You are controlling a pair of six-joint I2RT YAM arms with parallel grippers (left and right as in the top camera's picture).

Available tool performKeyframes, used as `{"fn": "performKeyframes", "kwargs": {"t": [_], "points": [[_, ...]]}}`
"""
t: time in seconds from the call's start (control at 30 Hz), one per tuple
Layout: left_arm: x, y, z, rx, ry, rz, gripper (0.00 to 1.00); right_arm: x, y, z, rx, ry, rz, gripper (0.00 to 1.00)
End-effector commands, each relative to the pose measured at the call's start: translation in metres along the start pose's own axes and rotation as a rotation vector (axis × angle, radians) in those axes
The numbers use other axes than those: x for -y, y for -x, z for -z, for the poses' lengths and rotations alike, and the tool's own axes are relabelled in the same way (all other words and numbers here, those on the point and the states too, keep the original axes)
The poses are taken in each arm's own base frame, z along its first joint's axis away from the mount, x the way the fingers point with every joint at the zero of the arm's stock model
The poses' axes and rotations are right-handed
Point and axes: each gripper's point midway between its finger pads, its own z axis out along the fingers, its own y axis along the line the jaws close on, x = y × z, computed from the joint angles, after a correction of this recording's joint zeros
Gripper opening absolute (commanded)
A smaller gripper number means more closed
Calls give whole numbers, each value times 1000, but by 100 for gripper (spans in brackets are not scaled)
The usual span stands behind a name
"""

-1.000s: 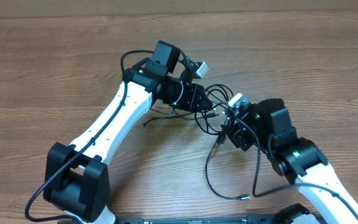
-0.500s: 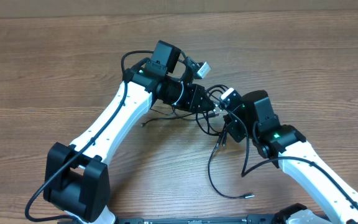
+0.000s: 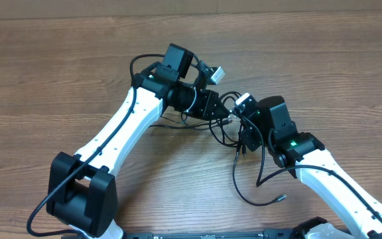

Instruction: Untangle cables

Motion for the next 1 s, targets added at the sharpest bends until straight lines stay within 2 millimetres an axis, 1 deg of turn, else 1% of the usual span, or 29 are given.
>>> {"fn": "performKeyframes", "kwargs": {"t": [0.0, 0.1, 0.13, 0.27, 0.3, 0.33, 0.43, 0.53, 0.6, 0.63, 0.67, 0.7, 0.87, 0.97], "points": [[-13, 3, -2, 12, 63, 0, 5, -7, 10, 5, 31, 41, -20, 4], [-28, 6, -1, 33, 153, 21, 4, -12, 17, 12, 67, 75, -18, 4], [-37, 8, 1, 46, 203, 42, 4, -13, 23, 18, 92, 81, -28, 4], [-51, 11, 5, 70, 288, 67, 5, -15, 34, 34, 152, 94, -47, 4], [-56, 12, 6, 78, 319, 69, 9, -19, 41, 44, 190, 116, -45, 4], [-58, 13, 7, 81, 332, 69, 16, -21, 44, 49, 208, 125, -42, 4], [-63, 13, 9, 87, 358, 68, 26, -24, 51, 62, 255, 146, -44, 4], [-69, 15, 11, 97, 397, 68, 51, -31, 58, 76, 301, 178, -34, 4], [-71, 15, 12, 100, 409, 68, 58, -31, 61, 85, 325, 180, -37, 4], [-71, 15, 13, 100, 412, 68, 64, -31, 62, 90, 337, 178, -39, 4], [-71, 15, 13, 100, 412, 68, 74, -31, 62, 92, 342, 177, -41, 4], [-71, 15, 13, 100, 412, 68, 100, -31, 63, 96, 352, 174, -40, 4], [-71, 12, 12, 89, 411, 76, 100, -32, 62, 109, 373, 169, -38, 4], [-60, 9, 8, 62, 341, 40, 99, -32, 61, 113, 375, 169, -43, 4]]}}
